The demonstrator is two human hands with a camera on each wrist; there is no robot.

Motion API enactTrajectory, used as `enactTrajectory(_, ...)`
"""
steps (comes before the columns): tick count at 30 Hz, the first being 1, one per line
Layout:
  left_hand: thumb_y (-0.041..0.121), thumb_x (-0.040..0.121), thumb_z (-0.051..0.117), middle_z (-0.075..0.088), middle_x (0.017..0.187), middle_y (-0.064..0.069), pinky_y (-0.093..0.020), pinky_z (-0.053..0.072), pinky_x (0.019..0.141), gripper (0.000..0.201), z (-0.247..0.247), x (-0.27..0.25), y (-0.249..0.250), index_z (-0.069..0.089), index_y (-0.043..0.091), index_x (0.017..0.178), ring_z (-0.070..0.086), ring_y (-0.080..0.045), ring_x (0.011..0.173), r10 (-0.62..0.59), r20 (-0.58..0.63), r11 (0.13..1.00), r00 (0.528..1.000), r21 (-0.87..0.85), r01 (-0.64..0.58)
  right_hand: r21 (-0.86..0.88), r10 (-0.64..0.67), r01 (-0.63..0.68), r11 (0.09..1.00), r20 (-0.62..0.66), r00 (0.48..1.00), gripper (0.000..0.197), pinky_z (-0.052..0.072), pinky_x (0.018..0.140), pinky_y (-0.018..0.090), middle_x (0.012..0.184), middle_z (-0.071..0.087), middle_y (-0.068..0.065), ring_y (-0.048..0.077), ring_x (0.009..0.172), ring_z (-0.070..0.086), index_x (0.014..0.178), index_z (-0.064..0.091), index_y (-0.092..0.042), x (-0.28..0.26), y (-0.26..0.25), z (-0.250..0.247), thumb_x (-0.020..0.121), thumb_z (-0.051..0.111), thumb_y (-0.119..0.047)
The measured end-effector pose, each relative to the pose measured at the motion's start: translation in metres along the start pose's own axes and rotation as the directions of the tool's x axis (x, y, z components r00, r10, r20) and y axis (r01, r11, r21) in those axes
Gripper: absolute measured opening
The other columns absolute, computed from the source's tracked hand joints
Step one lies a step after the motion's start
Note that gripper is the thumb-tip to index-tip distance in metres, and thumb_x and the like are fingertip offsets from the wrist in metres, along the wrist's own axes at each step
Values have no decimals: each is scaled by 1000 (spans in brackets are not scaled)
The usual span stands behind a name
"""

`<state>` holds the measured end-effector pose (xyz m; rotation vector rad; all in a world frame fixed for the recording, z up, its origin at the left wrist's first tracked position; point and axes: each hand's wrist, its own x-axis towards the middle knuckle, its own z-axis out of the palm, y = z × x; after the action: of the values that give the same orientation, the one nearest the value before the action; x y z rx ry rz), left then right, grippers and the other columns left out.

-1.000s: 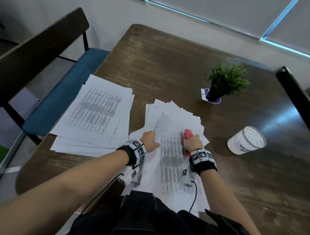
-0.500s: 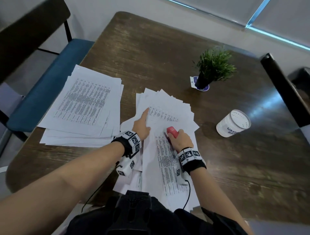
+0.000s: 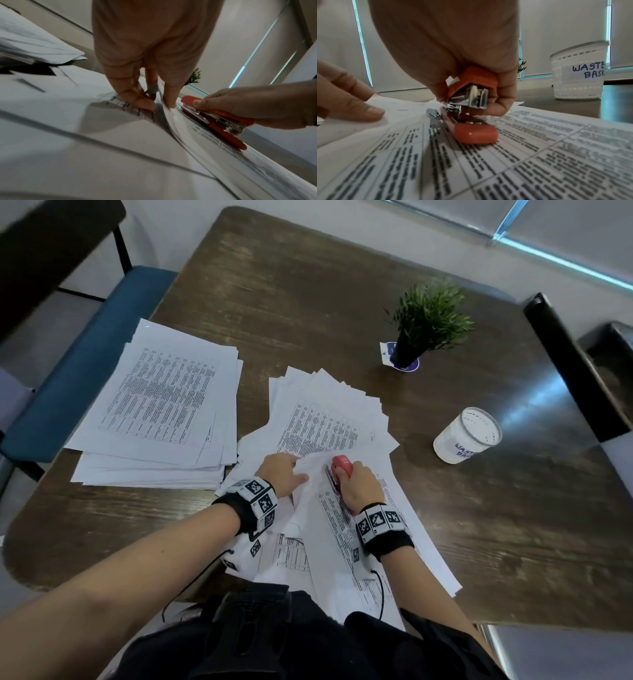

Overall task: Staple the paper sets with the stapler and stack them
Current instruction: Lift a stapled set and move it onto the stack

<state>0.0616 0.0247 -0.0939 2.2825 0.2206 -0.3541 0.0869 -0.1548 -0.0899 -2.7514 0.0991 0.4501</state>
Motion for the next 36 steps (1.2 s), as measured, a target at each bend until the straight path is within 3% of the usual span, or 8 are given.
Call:
enactTrajectory(4,32,102,42,47,125,-18,-42,43,99,38,5,1,-5,54,18,135,48,-33,118,14,-5,979,1000,202,-13,-47,-36,37,998,16,999,41,43,90,41,124,50,15,34,111,55,123,47,-5,-3,-1,0,101,41,-39)
enactTrajectory(8,23,96,55,45,130,-11,-40,44,94,37,7,1,-7,54,22,133,45,-29,121,30,-65,961,997,277,-10,-98,-125,125,987,7,992,38,44,83,40,119,49,13,34,104,57,120,47,-7,-6,-8,6,100,45,-39)
enactTrajectory(11,27,89,66,44,133,-5,-38,42,90,46,4,2,-6,54,27,133,43,-25,121,59,-136,941,989,337,-9,-103,-192,189,977,-20,981,37,45,77,40,118,53,12,35,99,59,125,44,-9,-9,-14,13,99,45,-37)
enactTrajectory(16,45,89,61,46,130,3,-37,42,91,33,2,2,-4,66,32,119,40,-22,120,56,-58,909,997,417,-27,-177,-247,237,955,-32,969,38,43,67,37,112,60,10,34,90,63,129,39,-18,-7,-20,19,100,38,-44)
enactTrajectory(22,52,87,62,44,124,4,-38,43,90,27,-5,7,1,72,33,104,38,-22,118,15,21,906,1000,423,-22,-270,-384,369,889,-3,923,32,41,60,32,104,65,6,29,80,64,126,40,-22,0,-18,14,101,38,-43)
enactTrajectory(29,53,84,66,44,123,4,-40,46,89,28,-7,10,0,74,33,101,38,-22,116,-14,53,923,999,384,-7,-250,-239,228,941,-13,971,39,38,61,34,97,67,13,34,85,64,129,39,-13,3,-35,23,102,34,-41)
enactTrajectory(36,50,81,71,45,127,5,-41,45,90,26,-11,17,1,75,30,98,39,-22,117,-53,96,942,994,335,18,-369,-353,376,850,130,926,37,41,61,33,100,67,7,30,84,64,131,37,-22,14,-22,4,100,39,-42)
